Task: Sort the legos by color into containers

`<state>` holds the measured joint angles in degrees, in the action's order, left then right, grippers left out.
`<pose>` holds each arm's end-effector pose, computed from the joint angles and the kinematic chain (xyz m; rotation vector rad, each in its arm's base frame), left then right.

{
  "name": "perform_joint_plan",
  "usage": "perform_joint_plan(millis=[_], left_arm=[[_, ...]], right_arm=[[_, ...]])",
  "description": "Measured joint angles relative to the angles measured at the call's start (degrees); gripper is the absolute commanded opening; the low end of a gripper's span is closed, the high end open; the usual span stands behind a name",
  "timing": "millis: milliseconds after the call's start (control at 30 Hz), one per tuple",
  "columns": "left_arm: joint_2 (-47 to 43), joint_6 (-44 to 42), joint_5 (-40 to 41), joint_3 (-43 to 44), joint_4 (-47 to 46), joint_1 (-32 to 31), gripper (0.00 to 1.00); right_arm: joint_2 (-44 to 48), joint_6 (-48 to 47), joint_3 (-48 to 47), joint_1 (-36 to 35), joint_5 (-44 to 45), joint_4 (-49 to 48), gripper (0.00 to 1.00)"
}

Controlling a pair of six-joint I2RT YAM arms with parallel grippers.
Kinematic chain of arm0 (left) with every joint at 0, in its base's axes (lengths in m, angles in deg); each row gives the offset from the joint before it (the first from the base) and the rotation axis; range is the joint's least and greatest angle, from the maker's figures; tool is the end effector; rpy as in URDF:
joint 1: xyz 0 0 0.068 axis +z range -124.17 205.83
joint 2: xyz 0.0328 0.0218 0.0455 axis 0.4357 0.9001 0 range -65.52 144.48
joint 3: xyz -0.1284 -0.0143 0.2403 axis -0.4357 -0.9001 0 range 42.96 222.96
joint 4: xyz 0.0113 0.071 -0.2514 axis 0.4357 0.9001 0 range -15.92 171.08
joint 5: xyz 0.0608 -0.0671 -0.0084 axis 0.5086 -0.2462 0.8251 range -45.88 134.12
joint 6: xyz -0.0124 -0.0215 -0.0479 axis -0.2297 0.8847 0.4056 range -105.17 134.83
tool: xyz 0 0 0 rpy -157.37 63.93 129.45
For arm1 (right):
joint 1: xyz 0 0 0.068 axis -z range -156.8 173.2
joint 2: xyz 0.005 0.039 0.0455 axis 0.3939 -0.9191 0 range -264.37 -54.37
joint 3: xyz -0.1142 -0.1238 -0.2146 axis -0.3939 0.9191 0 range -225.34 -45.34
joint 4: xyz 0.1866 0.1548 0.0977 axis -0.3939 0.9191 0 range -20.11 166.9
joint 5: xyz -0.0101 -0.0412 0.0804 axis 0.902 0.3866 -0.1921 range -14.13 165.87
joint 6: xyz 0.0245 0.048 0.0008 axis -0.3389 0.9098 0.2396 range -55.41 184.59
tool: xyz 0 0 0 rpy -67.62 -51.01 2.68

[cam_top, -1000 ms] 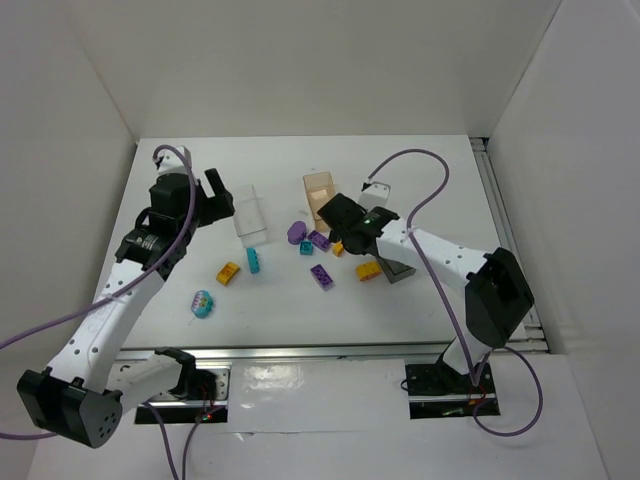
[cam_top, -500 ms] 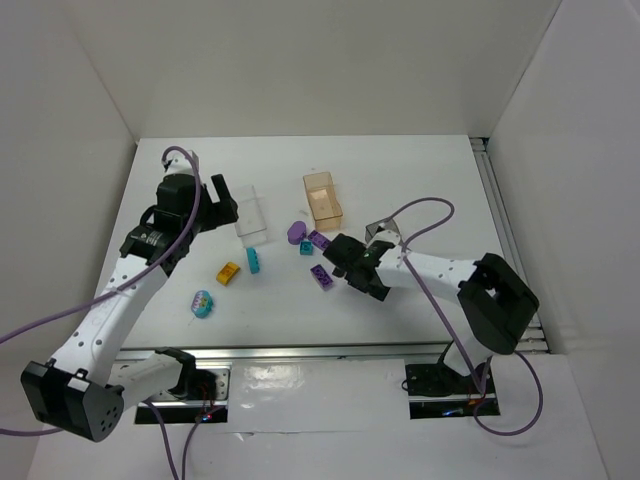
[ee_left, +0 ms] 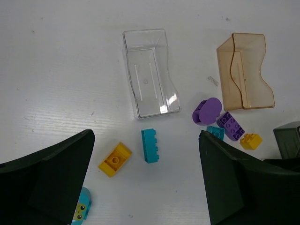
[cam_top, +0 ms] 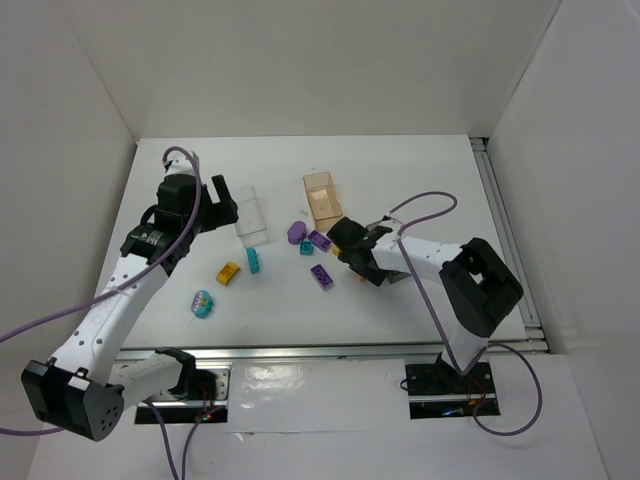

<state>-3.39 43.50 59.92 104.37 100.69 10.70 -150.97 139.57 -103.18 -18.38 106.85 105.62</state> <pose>0.2329 -0.0529 0.3541 -0.4089 1.9927 -0.1994 0.2417 0.1898 0.1685 0.8226 2.4081 -0.0759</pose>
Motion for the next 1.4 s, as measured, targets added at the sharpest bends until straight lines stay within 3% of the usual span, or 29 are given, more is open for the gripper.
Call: perform_joint_plan(millis=[200, 433, 467, 667, 833, 1167, 1200, 1233, 1300, 1400], left_arm=[[0.63, 0.00, -0.04, 0.00, 0.02, 0.00, 1.00], [1.05, -0.07, -0.04, 0.00, 0.07, 0.00, 1.00], [1.05, -0.07, -0.02, 0.00, 0.04, 0.00, 1.00], [1.31, -0.07, 0.17, 0.00, 0.20, 0.00, 1.00], [2.54, -0.04, 0.44, 0.00, 0.50, 0.00, 1.00], [3.50, 0.02, 0.85, 0.61, 1.33, 0.00, 1.00], [3.78, 0.02, 0.85, 0.76, 1.40, 0.00, 1.00], [4.00, 0.02, 0.90, 0.85, 1.46, 0.00, 1.00], [4.24, 0.02, 1.05, 0.85, 1.64, 0.00, 1.00], [4.33, 0.04, 1.09, 0.85, 1.88, 0.00, 1.00]], right_arm=[[-1.84, -0.70, -1.55, 0.00, 0.02, -0.39, 0.61], [-2.78, -1.44, -2.16, -1.99, 1.92, -0.04, 0.47], [-2.78, -1.84, -2.47, -2.86, 2.56, -0.04, 0.42], [-0.17, -6.25, -5.18, -7.02, 6.49, 0.31, 0.40], [5.79, -10.27, -5.55, -4.79, 9.31, 0.35, 0.40], [6.82, -16.68, -6.43, 8.17, 9.94, -0.70, 0.45], [6.38, -17.16, -6.80, 9.29, 9.77, -0.92, 0.50], [6.03, -17.51, -7.06, 9.86, 9.57, -1.20, 0.68], [5.18, -18.43, -7.67, 11.02, 9.16, -1.81, 0.87], [4.04, -19.47, -8.79, 11.32, 9.05, -1.90, 0.92]])
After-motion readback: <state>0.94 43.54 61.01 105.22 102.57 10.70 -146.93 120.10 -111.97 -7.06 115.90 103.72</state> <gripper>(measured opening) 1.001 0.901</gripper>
